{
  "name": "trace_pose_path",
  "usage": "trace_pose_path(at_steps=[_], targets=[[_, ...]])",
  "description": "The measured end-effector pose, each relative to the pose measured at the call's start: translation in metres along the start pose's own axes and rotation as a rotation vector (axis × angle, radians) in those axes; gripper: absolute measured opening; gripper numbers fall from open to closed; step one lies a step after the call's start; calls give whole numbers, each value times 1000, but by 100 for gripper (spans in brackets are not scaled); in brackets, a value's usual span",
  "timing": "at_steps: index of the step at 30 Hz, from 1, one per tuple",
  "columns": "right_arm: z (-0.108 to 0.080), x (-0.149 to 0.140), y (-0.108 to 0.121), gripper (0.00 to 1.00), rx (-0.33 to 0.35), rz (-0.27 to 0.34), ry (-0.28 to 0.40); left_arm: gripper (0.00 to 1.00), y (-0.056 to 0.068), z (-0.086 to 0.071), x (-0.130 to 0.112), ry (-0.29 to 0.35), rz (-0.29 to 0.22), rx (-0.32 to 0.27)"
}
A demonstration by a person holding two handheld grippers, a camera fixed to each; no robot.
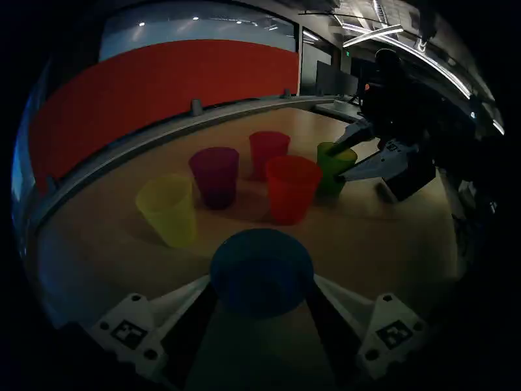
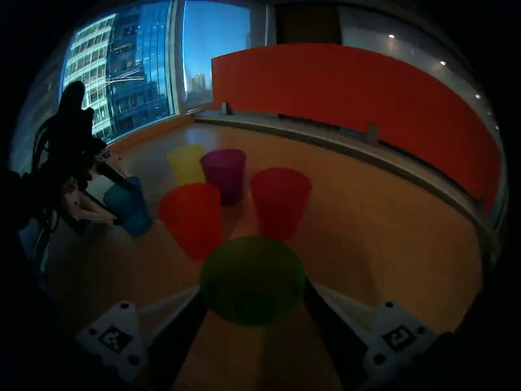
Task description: Pour water
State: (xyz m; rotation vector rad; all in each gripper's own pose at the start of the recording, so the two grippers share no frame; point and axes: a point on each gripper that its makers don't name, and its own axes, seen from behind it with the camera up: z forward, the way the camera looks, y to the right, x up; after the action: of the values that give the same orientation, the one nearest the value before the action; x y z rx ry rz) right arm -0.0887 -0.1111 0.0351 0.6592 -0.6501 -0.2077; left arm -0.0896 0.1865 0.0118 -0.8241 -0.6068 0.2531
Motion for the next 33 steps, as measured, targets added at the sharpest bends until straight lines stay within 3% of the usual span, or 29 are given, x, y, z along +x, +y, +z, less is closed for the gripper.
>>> trace_pose_path(at_steps=[6,11,21,33], targets=[[2,-3,-2,97,4,-1,2,85,0,0,0,-3,4,3],[2,-2,-4,88,10,4,7,85,0,0,0,-3,2,2],[-7,13,-9,87,16,4,48,85,-3,-3,3,6,-10,6],[-31,39,-26,87,19,-1,104,84,-1,-31,30,87,-3,30]])
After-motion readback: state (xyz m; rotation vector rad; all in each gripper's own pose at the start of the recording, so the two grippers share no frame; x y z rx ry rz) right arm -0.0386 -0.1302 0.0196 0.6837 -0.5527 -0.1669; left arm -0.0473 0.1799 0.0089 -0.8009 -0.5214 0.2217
